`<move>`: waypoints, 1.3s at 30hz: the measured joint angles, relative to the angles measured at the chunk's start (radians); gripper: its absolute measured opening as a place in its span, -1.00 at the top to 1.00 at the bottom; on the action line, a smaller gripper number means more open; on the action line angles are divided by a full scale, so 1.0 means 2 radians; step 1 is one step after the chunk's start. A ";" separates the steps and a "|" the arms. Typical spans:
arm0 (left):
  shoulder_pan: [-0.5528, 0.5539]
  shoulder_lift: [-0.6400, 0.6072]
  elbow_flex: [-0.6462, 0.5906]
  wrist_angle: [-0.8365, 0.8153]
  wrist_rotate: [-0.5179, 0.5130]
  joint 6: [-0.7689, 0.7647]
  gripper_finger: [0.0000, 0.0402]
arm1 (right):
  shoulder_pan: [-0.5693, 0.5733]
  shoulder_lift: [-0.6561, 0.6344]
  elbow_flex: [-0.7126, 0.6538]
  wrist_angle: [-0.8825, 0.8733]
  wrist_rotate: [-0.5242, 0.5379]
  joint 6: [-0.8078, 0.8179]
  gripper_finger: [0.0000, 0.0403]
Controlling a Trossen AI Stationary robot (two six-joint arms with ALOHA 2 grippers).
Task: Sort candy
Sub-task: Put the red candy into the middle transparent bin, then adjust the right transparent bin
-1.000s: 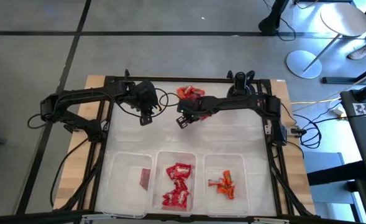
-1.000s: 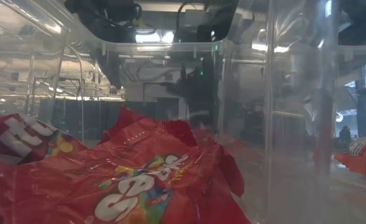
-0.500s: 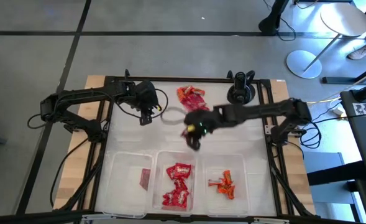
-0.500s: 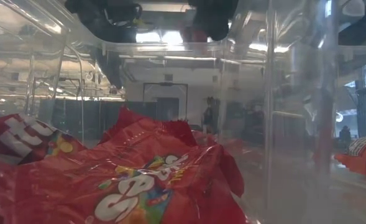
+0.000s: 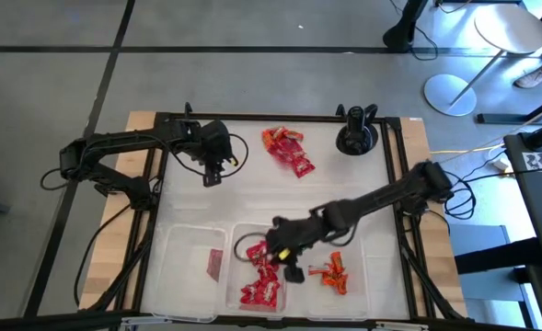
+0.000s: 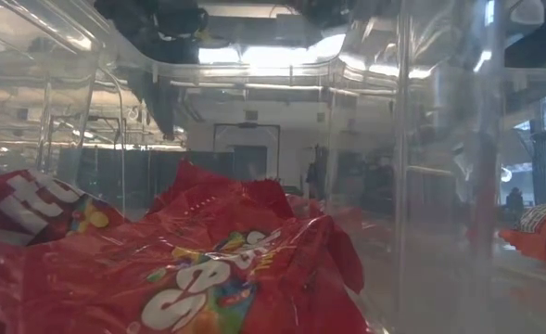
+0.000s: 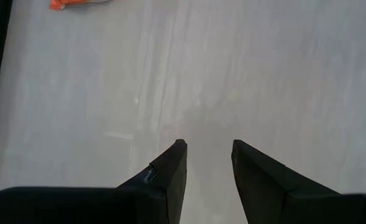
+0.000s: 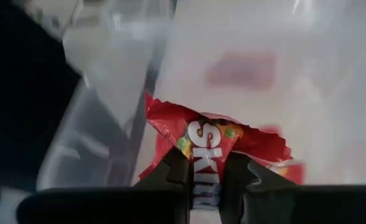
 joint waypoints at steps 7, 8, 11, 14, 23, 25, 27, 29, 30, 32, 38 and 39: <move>0.000 0.000 0.000 -0.016 0.000 0.011 0.41 | 0.018 0.056 -0.001 0.006 0.004 -0.032 0.77; 0.000 0.000 0.000 -0.017 0.000 0.011 0.41 | 0.019 0.063 -0.001 0.006 0.010 -0.038 0.77; 0.000 0.000 0.000 -0.020 0.000 0.011 0.41 | 0.017 0.080 0.000 0.012 0.011 -0.054 0.77; 0.000 0.000 0.000 -0.026 0.000 0.011 0.41 | 0.017 0.096 0.000 0.029 0.018 -0.081 0.74; 0.000 0.000 0.000 -0.025 0.000 0.010 0.41 | 0.012 0.096 0.013 0.018 0.021 -0.083 0.11; 0.000 0.000 0.000 -0.026 0.000 0.009 0.41 | 0.012 0.096 0.021 0.004 0.025 -0.095 -0.02; 0.000 0.000 0.000 -0.025 0.000 0.008 0.41 | 0.012 0.096 0.038 -0.023 0.030 -0.107 -0.11; 0.000 0.000 0.000 -0.025 0.000 0.008 0.41 | 0.012 0.096 0.064 -0.056 0.043 -0.112 -0.16; 0.000 0.000 0.000 -0.025 0.000 0.008 0.41 | 0.012 0.095 0.077 -0.080 0.051 -0.114 -0.17; 0.000 0.000 0.000 -0.024 0.000 0.007 0.41 | 0.012 0.095 0.104 -0.145 0.072 -0.117 -0.17; 0.000 0.000 0.000 -0.025 0.000 0.008 0.41 | 0.010 0.092 0.197 -0.338 0.165 -0.102 -0.02; 0.000 0.000 0.000 -0.026 0.000 0.004 0.41 | 0.009 0.089 0.212 -0.366 0.178 -0.092 0.04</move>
